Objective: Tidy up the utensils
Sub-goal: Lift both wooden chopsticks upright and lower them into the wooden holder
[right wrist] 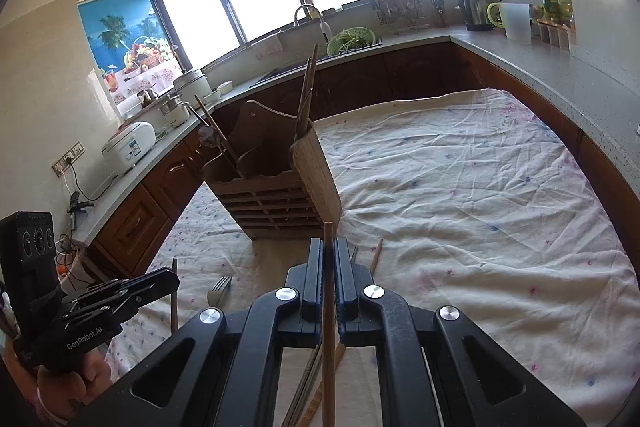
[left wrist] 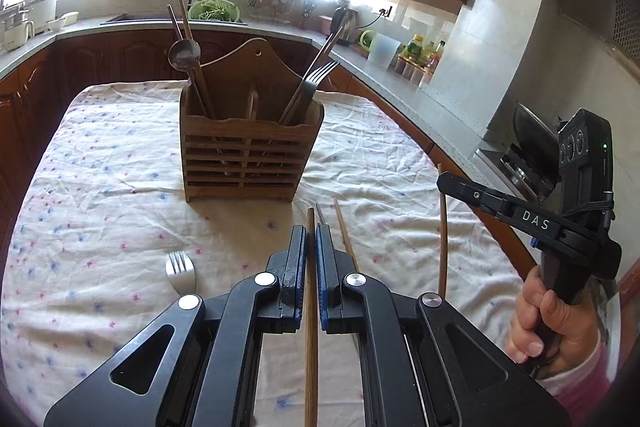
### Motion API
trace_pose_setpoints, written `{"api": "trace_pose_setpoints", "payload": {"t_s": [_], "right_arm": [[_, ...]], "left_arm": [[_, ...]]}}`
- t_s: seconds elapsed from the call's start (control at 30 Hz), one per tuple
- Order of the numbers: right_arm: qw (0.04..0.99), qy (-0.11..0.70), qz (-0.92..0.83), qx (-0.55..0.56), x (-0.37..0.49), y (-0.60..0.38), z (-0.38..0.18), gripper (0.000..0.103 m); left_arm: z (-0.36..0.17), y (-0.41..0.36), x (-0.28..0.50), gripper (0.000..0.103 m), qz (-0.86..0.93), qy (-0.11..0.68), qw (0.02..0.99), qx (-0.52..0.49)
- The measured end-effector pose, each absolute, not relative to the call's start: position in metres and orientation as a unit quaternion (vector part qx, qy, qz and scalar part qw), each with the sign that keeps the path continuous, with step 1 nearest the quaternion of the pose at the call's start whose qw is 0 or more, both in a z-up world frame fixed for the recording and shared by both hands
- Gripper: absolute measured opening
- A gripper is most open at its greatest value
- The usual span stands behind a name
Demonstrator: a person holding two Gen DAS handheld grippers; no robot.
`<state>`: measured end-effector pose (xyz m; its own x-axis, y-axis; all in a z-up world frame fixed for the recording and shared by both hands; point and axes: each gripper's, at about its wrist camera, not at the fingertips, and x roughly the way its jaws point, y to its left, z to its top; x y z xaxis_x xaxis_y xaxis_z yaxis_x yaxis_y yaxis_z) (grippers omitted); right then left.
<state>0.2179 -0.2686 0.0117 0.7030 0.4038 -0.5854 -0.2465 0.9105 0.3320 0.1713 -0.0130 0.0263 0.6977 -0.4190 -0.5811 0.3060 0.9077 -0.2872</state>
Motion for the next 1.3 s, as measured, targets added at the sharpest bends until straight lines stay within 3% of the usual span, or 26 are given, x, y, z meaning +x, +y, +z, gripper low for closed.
{"api": "trace_pose_setpoints", "payload": {"t_s": [0.47, 1.3], "right_arm": [[0.932, 0.285, 0.194, 0.110, 0.188, -0.266, 0.054, 0.005], [0.943, 0.250, 0.194, 0.107, 0.190, -0.268, 0.079, 0.005]], "left_arm": [[0.057, 0.013, 0.137, 0.004, -0.202, 0.278, 0.932, -0.110], [0.086, 0.034, 0.141, 0.004, -0.182, 0.226, 0.949, -0.122]]}}
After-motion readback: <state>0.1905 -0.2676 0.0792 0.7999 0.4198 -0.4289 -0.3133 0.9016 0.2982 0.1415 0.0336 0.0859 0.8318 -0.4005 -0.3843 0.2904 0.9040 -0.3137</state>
